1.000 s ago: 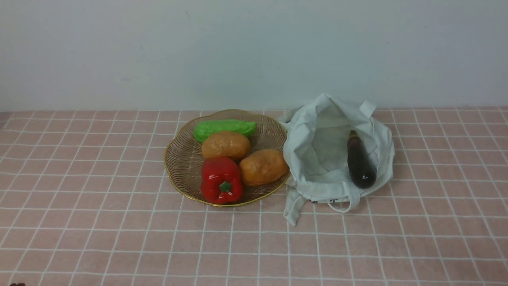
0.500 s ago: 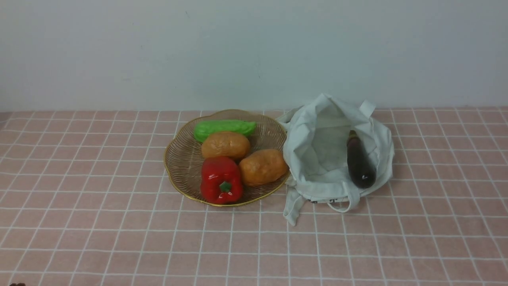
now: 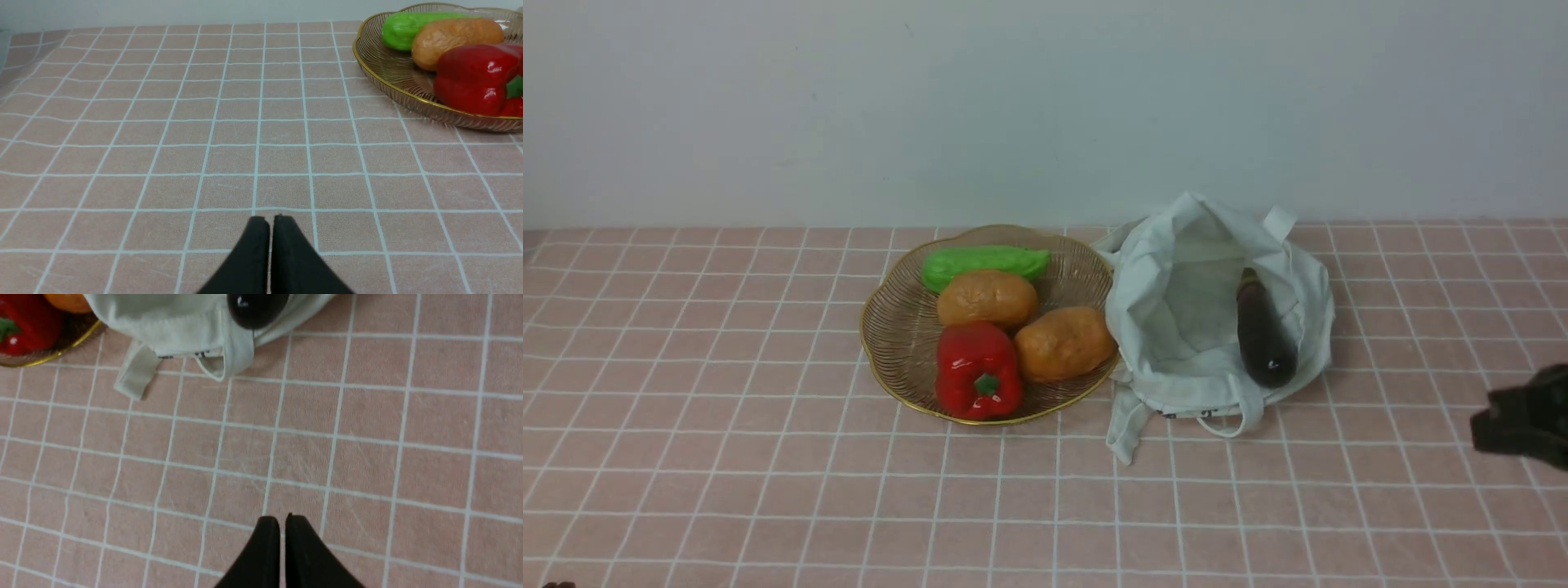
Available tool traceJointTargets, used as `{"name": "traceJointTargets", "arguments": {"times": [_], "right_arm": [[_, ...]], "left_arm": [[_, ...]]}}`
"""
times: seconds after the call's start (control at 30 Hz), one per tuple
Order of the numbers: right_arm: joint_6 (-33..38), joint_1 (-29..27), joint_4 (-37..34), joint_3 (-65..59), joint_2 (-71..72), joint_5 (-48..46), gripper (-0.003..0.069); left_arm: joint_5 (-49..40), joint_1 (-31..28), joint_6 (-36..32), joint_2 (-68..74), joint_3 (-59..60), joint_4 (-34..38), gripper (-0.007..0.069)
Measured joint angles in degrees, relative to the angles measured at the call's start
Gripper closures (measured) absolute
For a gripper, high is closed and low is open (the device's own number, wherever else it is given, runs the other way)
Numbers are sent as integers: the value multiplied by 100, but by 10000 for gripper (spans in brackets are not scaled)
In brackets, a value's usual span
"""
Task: Take vegetables from bag on pink coffee tablecloth place on plate.
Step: 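Reach into the white cloth bag and grasp a vegetable inside with the right gripper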
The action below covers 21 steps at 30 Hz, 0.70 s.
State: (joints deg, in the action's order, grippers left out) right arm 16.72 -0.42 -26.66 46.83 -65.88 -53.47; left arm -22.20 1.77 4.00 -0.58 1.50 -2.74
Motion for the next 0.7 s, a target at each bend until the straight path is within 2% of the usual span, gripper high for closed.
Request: {"name": "traceJointTargets", "arguments": {"times": [0.17, 0.23, 0.3, 0.33, 0.43, 0.5, 0.7], "right_arm": [[-7, 727, -3, 620, -831, 266, 610], [-209, 1146, 154, 1038, -1351, 336, 591], [-386, 1283, 326, 1267, -1619, 347, 582], [-757, 1461, 667, 1607, -2011, 361, 561], [-1295, 1559, 1112, 1981, -2456, 449, 524], [-1817, 1565, 1589, 2345, -2916, 594, 463], [-2195, 1565, 1878, 2762, -3739, 949, 315]], "left_arm": [[0, 0, 0, 0, 0, 0, 629], [0, 0, 0, 0, 0, 0, 629], [0, 0, 0, 0, 0, 0, 629], [0, 0, 0, 0, 0, 0, 629], [0, 0, 0, 0, 0, 0, 629], [0, 0, 0, 0, 0, 0, 629], [0, 0, 0, 0, 0, 0, 629]]}}
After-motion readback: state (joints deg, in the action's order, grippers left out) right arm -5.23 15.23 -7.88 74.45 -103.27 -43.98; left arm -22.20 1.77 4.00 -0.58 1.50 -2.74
